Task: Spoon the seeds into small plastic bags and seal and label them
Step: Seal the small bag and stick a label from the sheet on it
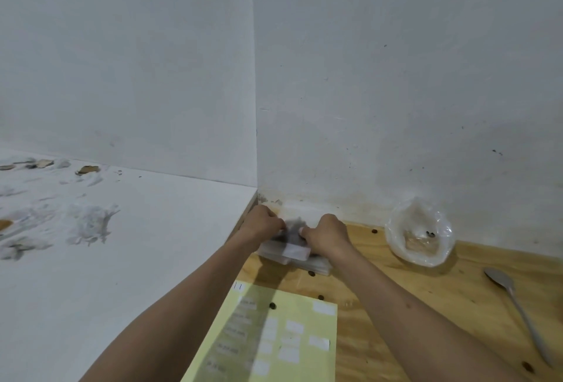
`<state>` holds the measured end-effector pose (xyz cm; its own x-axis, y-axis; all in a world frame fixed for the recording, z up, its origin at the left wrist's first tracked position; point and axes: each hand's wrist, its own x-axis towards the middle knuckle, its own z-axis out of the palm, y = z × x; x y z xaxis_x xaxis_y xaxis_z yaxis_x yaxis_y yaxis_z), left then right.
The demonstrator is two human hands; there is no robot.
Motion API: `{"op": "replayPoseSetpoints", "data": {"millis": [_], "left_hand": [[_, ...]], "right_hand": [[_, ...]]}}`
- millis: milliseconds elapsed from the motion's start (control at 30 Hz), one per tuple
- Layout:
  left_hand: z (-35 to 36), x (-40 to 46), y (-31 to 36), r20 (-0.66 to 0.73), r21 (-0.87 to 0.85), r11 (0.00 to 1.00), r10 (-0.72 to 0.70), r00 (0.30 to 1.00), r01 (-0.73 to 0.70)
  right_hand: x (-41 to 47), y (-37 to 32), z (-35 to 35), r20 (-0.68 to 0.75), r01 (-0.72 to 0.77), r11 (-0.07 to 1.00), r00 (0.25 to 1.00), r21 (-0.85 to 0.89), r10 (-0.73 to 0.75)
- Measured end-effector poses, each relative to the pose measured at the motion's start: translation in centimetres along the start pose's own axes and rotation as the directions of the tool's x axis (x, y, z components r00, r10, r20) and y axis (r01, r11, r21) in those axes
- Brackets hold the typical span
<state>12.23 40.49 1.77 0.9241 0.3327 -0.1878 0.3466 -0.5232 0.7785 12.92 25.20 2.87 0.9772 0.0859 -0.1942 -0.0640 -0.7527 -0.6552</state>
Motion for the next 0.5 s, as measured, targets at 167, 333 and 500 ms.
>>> {"op": "replayPoseSetpoints", "data": {"millis": [167, 333, 500], "left_hand": [[-0.7, 0.1, 0.1, 0.002, -0.056, 0.997, -0.045, 0.999, 0.045], [-0.3, -0.7, 0.5, 0.049, -0.174, 0.985, 0.012, 0.999, -0.004], [0.8, -1.1, 1.3, 0.093, -0.202, 0.979, 0.046, 0.995, -0.026]], "right_hand": [[0.6, -0.2, -0.1, 0.057, -0.116, 0.966, 0.993, 0.23, 0.105], [1.3, 0.8, -1.3, 0.027, -0.136, 0.963, 0.991, 0.235, 0.133], [0.6, 2.0, -3.1, -0.052, -0.093, 0.974, 0.993, 0.206, 0.105]]}}
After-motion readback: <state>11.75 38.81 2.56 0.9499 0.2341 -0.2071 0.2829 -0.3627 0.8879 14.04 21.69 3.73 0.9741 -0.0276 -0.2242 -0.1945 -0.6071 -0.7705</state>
